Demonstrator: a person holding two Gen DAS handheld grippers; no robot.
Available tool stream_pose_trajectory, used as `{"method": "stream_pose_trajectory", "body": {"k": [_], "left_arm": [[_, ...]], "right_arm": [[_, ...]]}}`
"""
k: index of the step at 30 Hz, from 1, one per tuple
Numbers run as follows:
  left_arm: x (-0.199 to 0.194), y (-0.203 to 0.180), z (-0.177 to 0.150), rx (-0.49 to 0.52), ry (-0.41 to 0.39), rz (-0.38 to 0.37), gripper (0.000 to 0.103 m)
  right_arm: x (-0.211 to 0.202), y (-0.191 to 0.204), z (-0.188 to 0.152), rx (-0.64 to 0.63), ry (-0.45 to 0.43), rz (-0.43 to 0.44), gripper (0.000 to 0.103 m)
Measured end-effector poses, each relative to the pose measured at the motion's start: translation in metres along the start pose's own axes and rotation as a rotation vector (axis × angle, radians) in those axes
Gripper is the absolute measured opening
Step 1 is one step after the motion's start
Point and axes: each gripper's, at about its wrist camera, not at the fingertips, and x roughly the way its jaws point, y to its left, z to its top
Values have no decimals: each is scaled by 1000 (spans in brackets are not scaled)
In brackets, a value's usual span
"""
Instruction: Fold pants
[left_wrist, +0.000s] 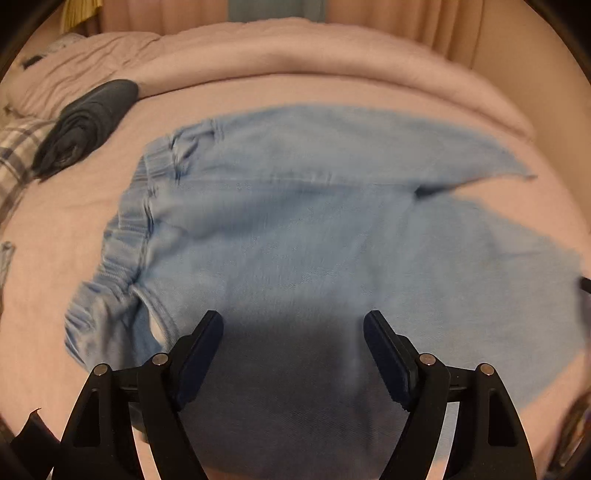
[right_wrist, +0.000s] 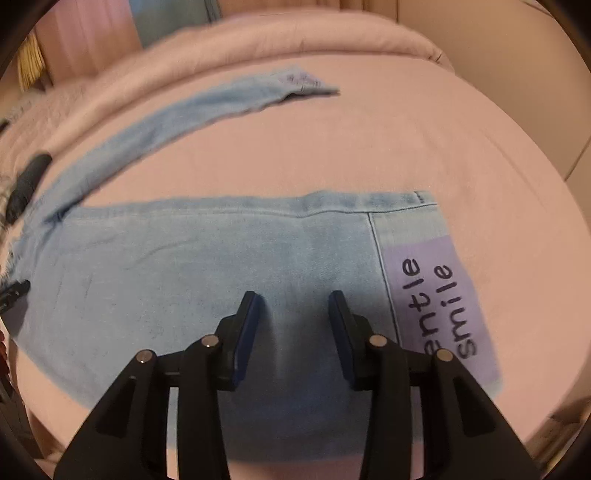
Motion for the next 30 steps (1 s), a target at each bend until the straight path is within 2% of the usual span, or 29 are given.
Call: {"method": "stream_pose_trajectory", "body": {"k": [1, 3, 5, 7, 11, 16, 17, 21, 23, 25, 26, 27, 28, 29, 30], "left_arm": [[-10, 6, 11, -1, -37, -15, 79], [-19, 16, 33, 6, -88, 1, 79], [-20, 28, 60, 17, -131, 31, 79], [-8, 40, 86, 22, -135, 83, 79], [19, 70, 120, -4, -87, 99, 79], [48, 84, 139, 38, -21, 14, 79], [56, 83, 143, 54, -6, 22, 79], [70, 68, 158, 198, 21, 6, 79], [81, 60, 167, 279, 54, -40, 79], [99, 54, 174, 329, 112, -16, 79], [110, 52, 176, 346, 160, -15, 69], [123, 50, 177, 357, 204, 12, 55], [128, 49, 177, 359, 216, 13, 44], [127, 49, 178, 356, 202, -11, 28], [122, 47, 179, 358, 174, -36, 23]], "right_arm": [[-8, 3, 11, -23, -16, 35, 42], [-22, 28, 43, -125, -91, 104, 42], [-33, 55, 62, -231, -132, 169, 47], [-22, 96, 96, -355, -141, 249, 47], [15, 171, 155, -556, -119, 324, 45], [63, 249, 202, -758, -52, 350, 45], [75, 263, 208, -801, -30, 349, 45], [117, 313, 232, -981, 35, 290, 45], [132, 323, 243, -1022, 77, 271, 45], [150, 326, 250, -1056, 141, 250, 46], [164, 325, 252, -1064, 186, 211, 46], [172, 323, 252, -1052, 221, 214, 45], [173, 322, 253, -1041, 221, 225, 41], [169, 323, 252, -1047, 203, 245, 31], [164, 327, 251, -1065, 173, 247, 10]]}}
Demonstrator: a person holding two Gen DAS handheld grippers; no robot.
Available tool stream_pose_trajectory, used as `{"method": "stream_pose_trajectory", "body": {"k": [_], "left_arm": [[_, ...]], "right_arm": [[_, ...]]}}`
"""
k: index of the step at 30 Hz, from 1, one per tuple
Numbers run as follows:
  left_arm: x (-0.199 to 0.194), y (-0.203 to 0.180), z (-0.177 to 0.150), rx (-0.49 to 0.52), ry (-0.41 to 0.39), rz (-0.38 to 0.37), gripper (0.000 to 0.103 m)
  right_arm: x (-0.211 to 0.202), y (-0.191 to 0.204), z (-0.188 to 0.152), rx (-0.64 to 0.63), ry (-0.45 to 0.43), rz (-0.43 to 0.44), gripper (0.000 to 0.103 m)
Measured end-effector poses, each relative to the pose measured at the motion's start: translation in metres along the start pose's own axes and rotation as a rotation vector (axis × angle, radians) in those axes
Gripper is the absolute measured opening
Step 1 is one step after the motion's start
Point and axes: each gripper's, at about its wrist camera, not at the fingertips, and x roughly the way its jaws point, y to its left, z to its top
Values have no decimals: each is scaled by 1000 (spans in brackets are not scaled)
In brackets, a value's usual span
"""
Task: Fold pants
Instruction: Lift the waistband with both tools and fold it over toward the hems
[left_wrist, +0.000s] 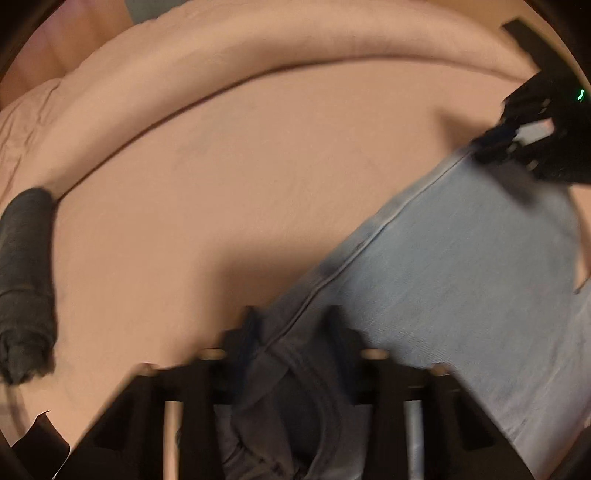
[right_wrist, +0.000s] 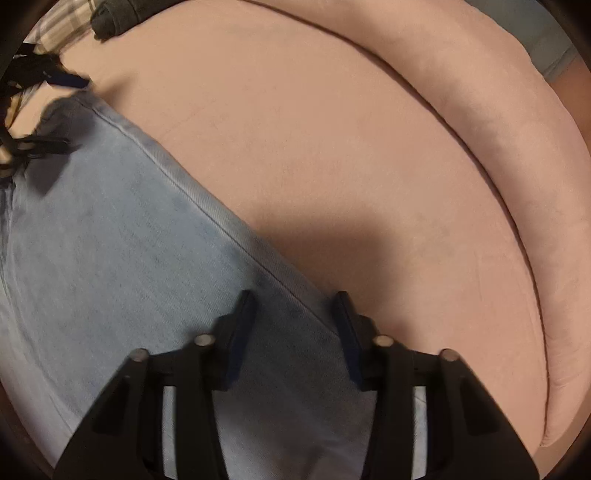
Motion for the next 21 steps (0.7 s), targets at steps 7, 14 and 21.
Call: {"method": "stream_pose_trajectory", "body": {"k": [7, 14, 21], "left_arm": [[-6, -1, -8, -80, -118, 47, 17], [-17, 4, -16, -70, -95, 126, 63], [-23, 49, -34, -152, -42, 59, 73]], "right_arm": [[-14, -9, 9, 29, -91, -67, 7], [-7, -3, 15, 75, -68, -77, 18], [-39, -20, 17, 31, -31, -82, 45]]}}
